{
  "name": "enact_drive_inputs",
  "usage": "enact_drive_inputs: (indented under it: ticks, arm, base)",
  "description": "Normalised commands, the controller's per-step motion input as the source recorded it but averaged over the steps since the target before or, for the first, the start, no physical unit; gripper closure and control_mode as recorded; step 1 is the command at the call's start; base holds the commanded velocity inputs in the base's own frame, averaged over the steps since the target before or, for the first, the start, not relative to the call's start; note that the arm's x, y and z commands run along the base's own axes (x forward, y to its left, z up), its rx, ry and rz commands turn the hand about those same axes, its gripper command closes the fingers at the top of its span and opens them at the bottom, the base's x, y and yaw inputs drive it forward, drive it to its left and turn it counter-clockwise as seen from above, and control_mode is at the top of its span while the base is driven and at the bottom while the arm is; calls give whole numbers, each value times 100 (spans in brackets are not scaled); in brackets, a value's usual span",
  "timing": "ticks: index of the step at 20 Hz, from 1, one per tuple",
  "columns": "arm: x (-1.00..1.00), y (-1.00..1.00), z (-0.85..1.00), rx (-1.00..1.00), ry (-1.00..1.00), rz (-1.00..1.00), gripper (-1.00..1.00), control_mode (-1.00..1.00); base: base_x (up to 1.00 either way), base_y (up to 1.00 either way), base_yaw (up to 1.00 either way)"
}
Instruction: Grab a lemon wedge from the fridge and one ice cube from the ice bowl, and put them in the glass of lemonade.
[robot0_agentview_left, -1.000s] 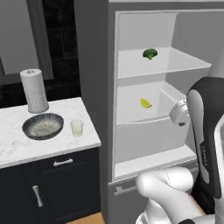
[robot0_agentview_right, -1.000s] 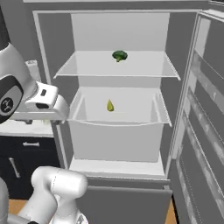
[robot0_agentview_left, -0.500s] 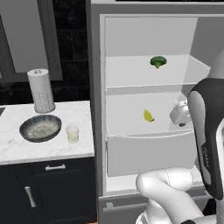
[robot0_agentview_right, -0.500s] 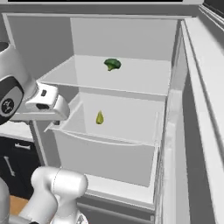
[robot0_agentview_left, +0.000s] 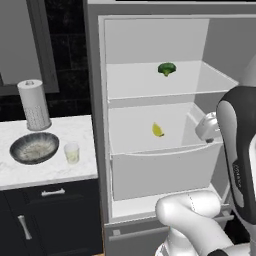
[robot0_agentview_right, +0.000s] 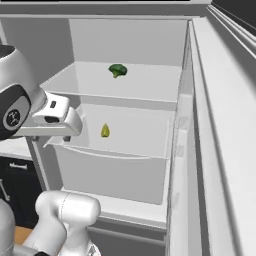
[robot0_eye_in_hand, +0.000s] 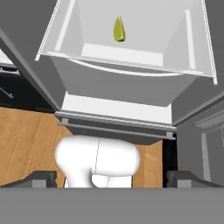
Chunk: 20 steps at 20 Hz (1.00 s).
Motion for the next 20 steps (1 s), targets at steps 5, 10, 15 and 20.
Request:
enact_drive_inputs:
  ticks: [5, 10, 15, 20]
  arm:
    - [0, 0, 0, 0, 0, 0, -100, 100]
    - [-4, 0, 0, 0, 0, 0, -100, -100]
    - [3, 0, -15, 0, -11, 0, -100, -100]
    - [35, 0, -4, 0, -20, 0, -100, -100]
  base:
    - [-17, 19, -6]
    - [0, 0, 1]
    - [0, 0, 0]
    - [0, 0, 0]
